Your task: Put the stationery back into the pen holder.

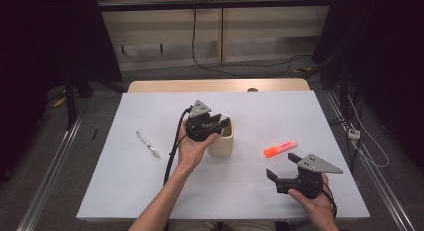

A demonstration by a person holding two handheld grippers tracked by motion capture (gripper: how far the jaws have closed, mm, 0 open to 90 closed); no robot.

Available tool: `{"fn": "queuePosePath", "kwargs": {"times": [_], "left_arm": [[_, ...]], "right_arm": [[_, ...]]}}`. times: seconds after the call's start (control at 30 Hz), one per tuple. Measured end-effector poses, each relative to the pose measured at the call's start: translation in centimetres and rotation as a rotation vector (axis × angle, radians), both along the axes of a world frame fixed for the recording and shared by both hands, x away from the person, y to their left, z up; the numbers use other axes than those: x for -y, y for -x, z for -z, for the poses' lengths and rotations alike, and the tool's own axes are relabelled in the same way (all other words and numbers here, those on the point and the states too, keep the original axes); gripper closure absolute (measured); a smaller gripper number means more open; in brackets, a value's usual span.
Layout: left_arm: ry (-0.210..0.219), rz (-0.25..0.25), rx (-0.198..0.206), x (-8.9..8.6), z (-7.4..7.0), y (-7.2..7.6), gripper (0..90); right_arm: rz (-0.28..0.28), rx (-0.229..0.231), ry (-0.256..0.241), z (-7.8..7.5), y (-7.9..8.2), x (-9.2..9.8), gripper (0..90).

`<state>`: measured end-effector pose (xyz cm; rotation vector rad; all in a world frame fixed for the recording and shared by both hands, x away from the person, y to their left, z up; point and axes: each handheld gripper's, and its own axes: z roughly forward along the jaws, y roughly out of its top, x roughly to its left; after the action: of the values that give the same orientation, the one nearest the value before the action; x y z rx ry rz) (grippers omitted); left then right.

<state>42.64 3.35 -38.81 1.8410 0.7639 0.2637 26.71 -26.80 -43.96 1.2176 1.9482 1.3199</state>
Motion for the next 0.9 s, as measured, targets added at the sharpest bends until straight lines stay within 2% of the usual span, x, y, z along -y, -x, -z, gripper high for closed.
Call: {"fn": "queuePosePath", "kwargs": {"times": [0.1,0.23,0.37,0.47,0.53,0.63,0.7,0.9], "left_arm": [[0.005,-0.022,0.005,-0.2,-0.2,0.1,51.5],[0.018,-0.028,0.013,-0.5,-0.5,0.2,41.0],[0.029,-0.037,0.002,-0.8,-0.7,0.1,31.5],[0.006,-0.044,0.012,-1.1,-0.8,-0.1,22.7],[0.013,-0.027,-0.016,-1.3,-0.8,-0.2,17.0],[-0.03,-0.064,-0.003,-1.7,-0.9,-0.1,14.3],[-0.04,-0.09,-0.002,-2.1,-1.1,-0.1,11.5],[-0.063,-0.091,0.007,-3.4,-1.7,0.3,10.4]], "right_arm": [[0.001,0.0,0.002,0.0,0.0,0.0,4.0],[0.001,0.0,0.006,0.0,0.0,0.0,4.0],[0.001,0.0,0.006,0.0,0.0,0.0,4.0],[0.001,0.0,0.003,0.0,0.0,-0.1,4.0],[-0.001,0.0,0.005,0.0,0.0,0.0,4.0],[0.002,0.0,0.006,0.0,0.0,0.0,4.1],[0.002,0.002,0.004,0.0,0.0,0.0,4.1],[0.006,0.0,0.005,0.0,0.0,0.0,4.1]]}}
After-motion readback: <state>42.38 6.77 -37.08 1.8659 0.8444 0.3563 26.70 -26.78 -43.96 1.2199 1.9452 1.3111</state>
